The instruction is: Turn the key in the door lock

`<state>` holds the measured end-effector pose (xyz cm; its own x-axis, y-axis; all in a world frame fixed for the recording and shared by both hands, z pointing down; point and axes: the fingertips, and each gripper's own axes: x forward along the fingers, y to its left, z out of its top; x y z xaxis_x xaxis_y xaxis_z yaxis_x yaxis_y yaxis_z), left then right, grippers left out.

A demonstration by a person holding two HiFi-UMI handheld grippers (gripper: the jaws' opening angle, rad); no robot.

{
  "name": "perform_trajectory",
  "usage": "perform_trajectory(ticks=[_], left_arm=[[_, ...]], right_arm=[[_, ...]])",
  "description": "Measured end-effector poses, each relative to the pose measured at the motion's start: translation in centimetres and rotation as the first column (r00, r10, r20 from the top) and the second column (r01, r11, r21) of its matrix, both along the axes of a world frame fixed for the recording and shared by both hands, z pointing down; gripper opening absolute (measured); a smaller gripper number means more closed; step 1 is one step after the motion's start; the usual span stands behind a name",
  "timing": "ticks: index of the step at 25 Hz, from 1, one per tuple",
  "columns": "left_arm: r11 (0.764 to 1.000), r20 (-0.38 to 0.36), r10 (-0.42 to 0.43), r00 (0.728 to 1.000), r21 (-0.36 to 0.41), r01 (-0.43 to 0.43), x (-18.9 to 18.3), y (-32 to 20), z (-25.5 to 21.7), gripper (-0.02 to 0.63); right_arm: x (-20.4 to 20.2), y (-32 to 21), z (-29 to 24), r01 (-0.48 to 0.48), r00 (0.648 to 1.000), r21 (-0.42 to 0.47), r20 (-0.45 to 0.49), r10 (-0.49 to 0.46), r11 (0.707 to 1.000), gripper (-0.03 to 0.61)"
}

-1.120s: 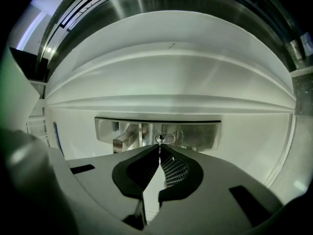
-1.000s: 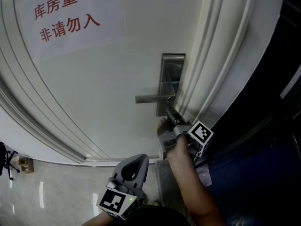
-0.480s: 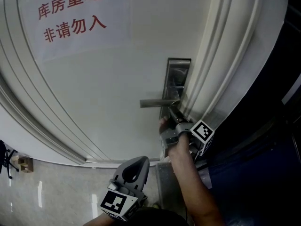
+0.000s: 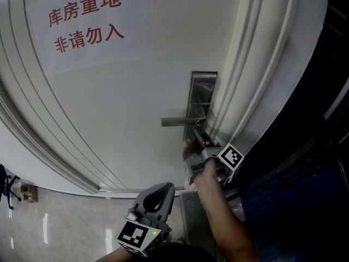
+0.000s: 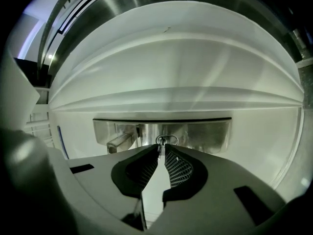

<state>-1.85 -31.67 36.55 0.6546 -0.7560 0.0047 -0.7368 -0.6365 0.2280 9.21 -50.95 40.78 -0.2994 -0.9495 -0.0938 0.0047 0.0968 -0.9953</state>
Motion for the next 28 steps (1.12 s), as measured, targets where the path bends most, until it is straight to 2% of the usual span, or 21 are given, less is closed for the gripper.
perform_trajectory(ticks=[8,12,17,22,25,28], left_arm=[[1.000,0.006,0.006,1.000,0.012,-0.007,0.8,1.0,-0.4,0.003],[1.000,0.009,0.010,1.000,0.022,-0.011,1.2,1.7,-0.7,0.003],[0.999,0.012,0.017,1.000,0.035,-0.018,1.8,2.5,-1.1,0.003],[0.999,0.014,0.023,1.000,0.046,-0.023,2.2,3.4,-1.5,0.003],[0.998,0.016,0.025,1.000,0.050,-0.026,2.4,3.8,-1.6,0.003],[0.998,0.018,0.029,0.999,0.053,-0.030,2.7,4.1,-1.7,0.003]], right_arm=[[0.2,2.3,0.3,0.017,0.999,0.001,-0.027,-0.017,1.000,0.023],[0.1,4.2,0.5,0.042,0.993,0.007,-0.113,-0.041,0.999,0.023],[-0.2,6.8,-0.3,0.105,0.945,0.073,-0.318,-0.076,0.992,0.021],[-0.3,9.3,-0.8,0.147,0.887,0.111,-0.454,-0.081,0.983,0.015],[-0.4,10.3,-1.1,0.152,0.873,0.128,-0.483,-0.073,0.980,0.015],[-0.3,10.9,-1.1,0.148,0.884,0.126,-0.461,-0.074,0.981,0.014]])
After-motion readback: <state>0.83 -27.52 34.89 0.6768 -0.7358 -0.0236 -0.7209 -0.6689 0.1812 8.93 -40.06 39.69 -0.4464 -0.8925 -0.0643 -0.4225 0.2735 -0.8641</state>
